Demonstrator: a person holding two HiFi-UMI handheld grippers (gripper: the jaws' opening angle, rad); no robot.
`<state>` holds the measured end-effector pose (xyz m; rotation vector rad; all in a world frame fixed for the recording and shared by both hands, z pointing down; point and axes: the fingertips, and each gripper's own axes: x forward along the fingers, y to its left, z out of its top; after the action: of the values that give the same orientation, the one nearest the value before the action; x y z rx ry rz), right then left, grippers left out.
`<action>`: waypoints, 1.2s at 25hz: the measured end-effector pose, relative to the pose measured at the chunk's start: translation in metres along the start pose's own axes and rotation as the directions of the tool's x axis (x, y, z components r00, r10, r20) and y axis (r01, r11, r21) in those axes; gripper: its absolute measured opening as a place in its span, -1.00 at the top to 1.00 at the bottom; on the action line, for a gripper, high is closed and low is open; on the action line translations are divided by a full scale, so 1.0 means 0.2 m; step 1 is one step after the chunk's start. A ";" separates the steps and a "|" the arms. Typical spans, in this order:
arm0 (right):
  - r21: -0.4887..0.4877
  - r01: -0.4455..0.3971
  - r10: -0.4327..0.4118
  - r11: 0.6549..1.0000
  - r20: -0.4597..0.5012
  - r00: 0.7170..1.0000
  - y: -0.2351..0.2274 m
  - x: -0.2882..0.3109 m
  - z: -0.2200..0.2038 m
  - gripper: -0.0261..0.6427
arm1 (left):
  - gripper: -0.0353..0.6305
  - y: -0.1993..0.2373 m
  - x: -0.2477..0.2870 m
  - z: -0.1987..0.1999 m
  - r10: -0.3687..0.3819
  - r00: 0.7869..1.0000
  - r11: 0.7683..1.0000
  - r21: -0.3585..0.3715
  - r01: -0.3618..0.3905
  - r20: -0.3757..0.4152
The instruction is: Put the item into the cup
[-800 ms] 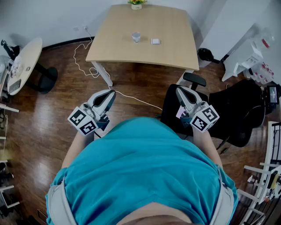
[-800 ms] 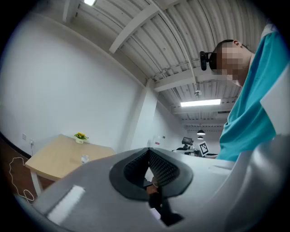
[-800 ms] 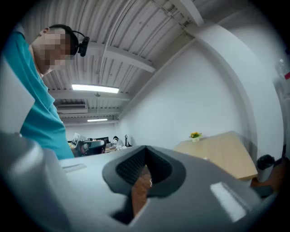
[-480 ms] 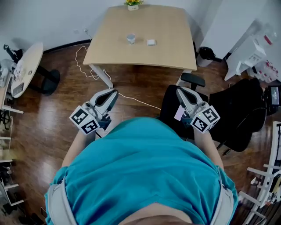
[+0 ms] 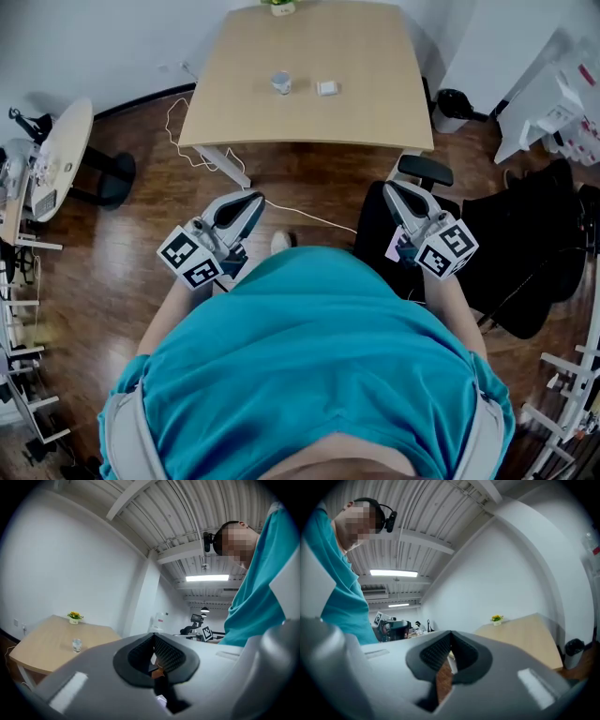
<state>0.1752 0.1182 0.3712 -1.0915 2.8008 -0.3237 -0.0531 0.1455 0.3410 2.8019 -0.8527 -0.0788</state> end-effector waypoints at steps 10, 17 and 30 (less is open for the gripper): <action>-0.008 0.109 -0.109 0.994 -0.004 0.994 -0.15 0.70 0.13 0.92 | 0.88 0.86 0.04 0.16 -0.087 0.996 0.995 -0.035 0.088 0.019; 0.002 0.191 -0.190 0.982 -0.037 0.981 -0.33 1.05 0.16 0.92 | 0.88 1.37 0.18 0.17 -0.099 0.995 0.994 -0.047 0.097 -0.023; 0.012 0.098 -0.096 0.995 -0.114 0.989 -1.00 1.12 0.12 0.92 | 0.88 1.57 1.17 -0.20 0.011 0.958 0.999 -0.040 -0.023 -0.287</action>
<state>0.1466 -0.1817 0.3891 -1.2462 2.8415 -0.4322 -0.0251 -0.2321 0.4501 2.6748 -0.7929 0.3013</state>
